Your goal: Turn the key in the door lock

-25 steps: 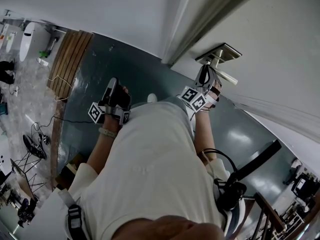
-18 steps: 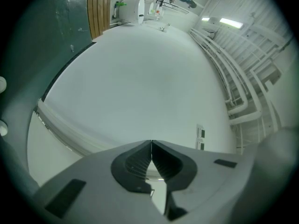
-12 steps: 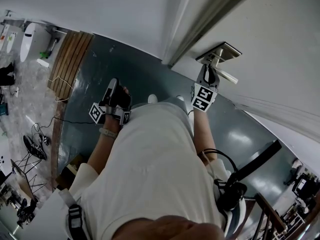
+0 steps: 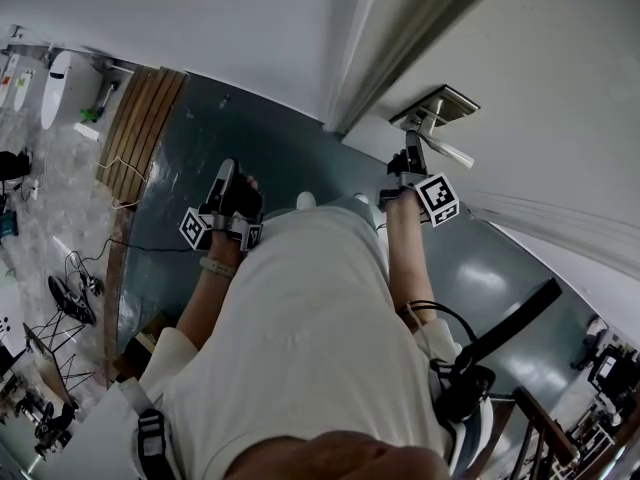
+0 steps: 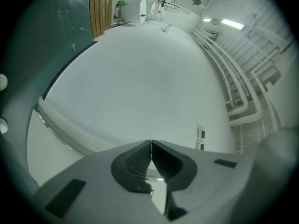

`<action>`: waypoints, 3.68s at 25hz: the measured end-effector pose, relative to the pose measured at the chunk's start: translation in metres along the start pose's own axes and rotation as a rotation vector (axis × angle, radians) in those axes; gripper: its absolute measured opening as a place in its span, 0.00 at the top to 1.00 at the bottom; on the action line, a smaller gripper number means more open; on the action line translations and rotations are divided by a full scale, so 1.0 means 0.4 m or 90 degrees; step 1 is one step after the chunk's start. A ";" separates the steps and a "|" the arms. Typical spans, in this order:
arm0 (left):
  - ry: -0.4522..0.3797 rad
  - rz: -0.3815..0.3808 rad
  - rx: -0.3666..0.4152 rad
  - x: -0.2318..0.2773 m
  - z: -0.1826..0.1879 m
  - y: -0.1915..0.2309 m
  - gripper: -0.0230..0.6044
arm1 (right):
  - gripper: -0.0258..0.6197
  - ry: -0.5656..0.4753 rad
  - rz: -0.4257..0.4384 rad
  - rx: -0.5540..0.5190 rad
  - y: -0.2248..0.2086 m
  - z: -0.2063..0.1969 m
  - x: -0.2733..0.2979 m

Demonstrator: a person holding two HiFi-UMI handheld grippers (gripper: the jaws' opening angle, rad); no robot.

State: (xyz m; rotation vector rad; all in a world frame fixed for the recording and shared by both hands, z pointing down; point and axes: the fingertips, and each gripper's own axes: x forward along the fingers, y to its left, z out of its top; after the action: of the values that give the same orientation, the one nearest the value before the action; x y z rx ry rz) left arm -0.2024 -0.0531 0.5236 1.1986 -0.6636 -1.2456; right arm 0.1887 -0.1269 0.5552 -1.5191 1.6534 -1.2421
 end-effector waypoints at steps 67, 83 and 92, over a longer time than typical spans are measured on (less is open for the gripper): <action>-0.020 0.006 -0.040 -0.014 0.017 0.025 0.95 | 0.80 0.064 -0.170 -0.934 0.033 -0.027 0.007; -0.023 0.009 -0.047 -0.020 0.022 0.035 0.95 | 0.84 -0.018 -0.014 -0.079 0.007 -0.008 -0.010; -0.026 0.007 -0.052 -0.018 0.025 0.037 0.95 | 0.83 0.031 -0.193 -0.456 -0.015 -0.006 0.002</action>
State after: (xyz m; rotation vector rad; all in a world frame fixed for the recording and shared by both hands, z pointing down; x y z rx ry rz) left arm -0.2081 -0.0513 0.5419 1.1035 -0.6430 -1.2791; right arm 0.1893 -0.1266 0.5617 -2.2412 2.0882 -0.8558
